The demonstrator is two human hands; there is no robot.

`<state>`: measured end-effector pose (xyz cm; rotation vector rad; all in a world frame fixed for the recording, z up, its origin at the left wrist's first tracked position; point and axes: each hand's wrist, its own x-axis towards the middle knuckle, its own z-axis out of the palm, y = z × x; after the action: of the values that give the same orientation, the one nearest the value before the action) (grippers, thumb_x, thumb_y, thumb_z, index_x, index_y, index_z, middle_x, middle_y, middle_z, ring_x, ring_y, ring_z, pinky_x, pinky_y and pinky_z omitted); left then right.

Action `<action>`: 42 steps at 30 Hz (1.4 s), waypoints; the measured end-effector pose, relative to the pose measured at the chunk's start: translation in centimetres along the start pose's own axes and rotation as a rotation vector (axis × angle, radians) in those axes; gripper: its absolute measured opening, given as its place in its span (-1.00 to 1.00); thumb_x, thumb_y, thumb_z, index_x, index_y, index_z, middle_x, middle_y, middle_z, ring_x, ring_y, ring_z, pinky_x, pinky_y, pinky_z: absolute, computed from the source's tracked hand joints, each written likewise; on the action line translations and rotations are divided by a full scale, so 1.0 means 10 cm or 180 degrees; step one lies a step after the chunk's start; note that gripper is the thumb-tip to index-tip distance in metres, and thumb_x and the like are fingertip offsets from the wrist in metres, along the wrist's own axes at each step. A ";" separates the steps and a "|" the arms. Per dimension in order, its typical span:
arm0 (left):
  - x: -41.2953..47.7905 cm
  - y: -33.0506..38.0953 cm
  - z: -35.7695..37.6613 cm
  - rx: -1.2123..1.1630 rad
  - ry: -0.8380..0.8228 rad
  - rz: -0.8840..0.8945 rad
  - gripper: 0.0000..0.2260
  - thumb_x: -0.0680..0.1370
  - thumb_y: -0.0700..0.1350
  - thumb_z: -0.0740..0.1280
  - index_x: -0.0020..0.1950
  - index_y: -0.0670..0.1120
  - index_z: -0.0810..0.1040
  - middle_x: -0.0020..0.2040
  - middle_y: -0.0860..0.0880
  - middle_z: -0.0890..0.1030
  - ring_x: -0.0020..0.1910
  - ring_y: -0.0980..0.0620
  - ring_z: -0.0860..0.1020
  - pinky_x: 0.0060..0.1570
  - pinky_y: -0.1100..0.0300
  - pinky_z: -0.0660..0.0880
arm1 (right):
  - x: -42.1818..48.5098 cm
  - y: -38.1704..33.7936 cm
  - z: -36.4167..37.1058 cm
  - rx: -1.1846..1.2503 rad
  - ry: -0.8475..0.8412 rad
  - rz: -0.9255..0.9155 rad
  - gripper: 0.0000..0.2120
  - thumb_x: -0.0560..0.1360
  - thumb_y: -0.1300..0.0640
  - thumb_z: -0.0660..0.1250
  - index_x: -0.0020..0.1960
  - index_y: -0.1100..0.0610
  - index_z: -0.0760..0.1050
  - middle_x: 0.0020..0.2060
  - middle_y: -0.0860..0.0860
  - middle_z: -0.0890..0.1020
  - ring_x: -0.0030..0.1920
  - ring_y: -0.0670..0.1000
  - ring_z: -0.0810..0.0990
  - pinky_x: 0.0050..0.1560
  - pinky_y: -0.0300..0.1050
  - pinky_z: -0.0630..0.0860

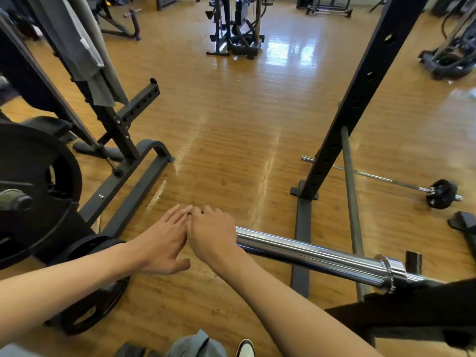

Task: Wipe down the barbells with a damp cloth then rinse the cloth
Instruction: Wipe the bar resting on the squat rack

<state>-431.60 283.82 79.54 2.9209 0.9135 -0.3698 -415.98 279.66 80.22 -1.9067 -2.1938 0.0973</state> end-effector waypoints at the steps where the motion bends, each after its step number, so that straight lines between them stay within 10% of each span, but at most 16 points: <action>1: 0.00 -0.01 0.00 0.0086 -0.0030 -0.0004 -0.11 0.47 0.36 0.12 0.63 -0.18 0.11 0.64 -0.15 0.09 0.63 -0.07 -0.17 0.56 0.00 -0.28 | -0.04 0.01 0.03 -0.0007 0.0192 -0.0051 -0.76 0.61 0.01 0.25 0.18 0.10 0.56 -0.05 0.07 0.67 -0.10 0.15 0.65 -0.22 -0.05 0.38; 11: 0.09 -0.07 -0.05 -0.0426 0.0235 -0.0161 -0.12 0.47 0.55 0.02 0.60 -0.01 0.20 0.58 0.05 0.25 0.58 0.07 0.11 0.52 0.18 -0.06 | -1.23 1.09 -0.15 -0.0460 0.0316 0.0016 -0.41 0.58 -0.17 0.30 0.55 -0.02 0.29 0.22 -0.01 0.56 0.14 0.07 0.54 0.19 0.04 0.46; 20: 0.24 -0.01 -0.16 -0.0173 0.0670 -0.0201 -0.23 0.51 0.53 -0.03 0.46 0.02 0.42 0.35 0.06 0.52 0.33 0.03 0.47 0.33 0.03 0.41 | -1.24 1.24 -0.27 -0.0475 0.0083 0.0475 -0.42 0.62 -0.33 -0.02 0.40 0.03 0.43 0.03 -0.02 0.63 0.01 0.06 0.59 0.04 -0.03 0.54; 25: 0.29 0.12 -0.18 0.0246 0.0551 0.0011 -0.30 0.51 0.46 0.10 0.42 -0.02 0.44 0.31 0.04 0.56 0.31 0.02 0.51 0.33 0.05 0.42 | -0.60 0.63 -0.16 -0.0170 -0.0087 0.0485 -0.52 0.65 -0.28 0.07 0.24 0.08 0.49 0.01 0.07 0.65 0.00 0.17 0.63 -0.06 0.03 0.47; 30: 0.21 0.04 -0.26 -0.0002 0.0158 -0.0466 -0.08 0.44 0.32 0.41 0.61 -0.14 0.14 0.55 -0.06 0.31 0.54 -0.03 0.25 0.52 0.08 0.18 | -0.25 0.10 -0.02 0.0015 -0.0110 0.0248 -0.33 0.66 -0.19 0.15 0.61 0.16 0.12 0.30 0.14 0.54 0.25 0.21 0.52 0.22 0.12 0.44; 42: 0.55 0.44 -0.20 0.0546 0.0410 0.0102 0.01 0.38 0.60 0.13 0.55 -0.16 0.33 0.45 -0.06 0.49 0.47 -0.02 0.41 0.49 0.06 0.19 | -0.87 0.88 -0.08 -0.0441 0.0164 0.0043 -0.33 0.53 -0.30 0.27 0.44 0.14 0.41 0.09 0.02 0.66 0.04 0.07 0.64 -0.04 -0.02 0.59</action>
<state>-424.26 283.52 80.11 3.1443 0.8909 -0.2733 -406.21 272.29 78.08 -1.9723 -2.2063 -0.1031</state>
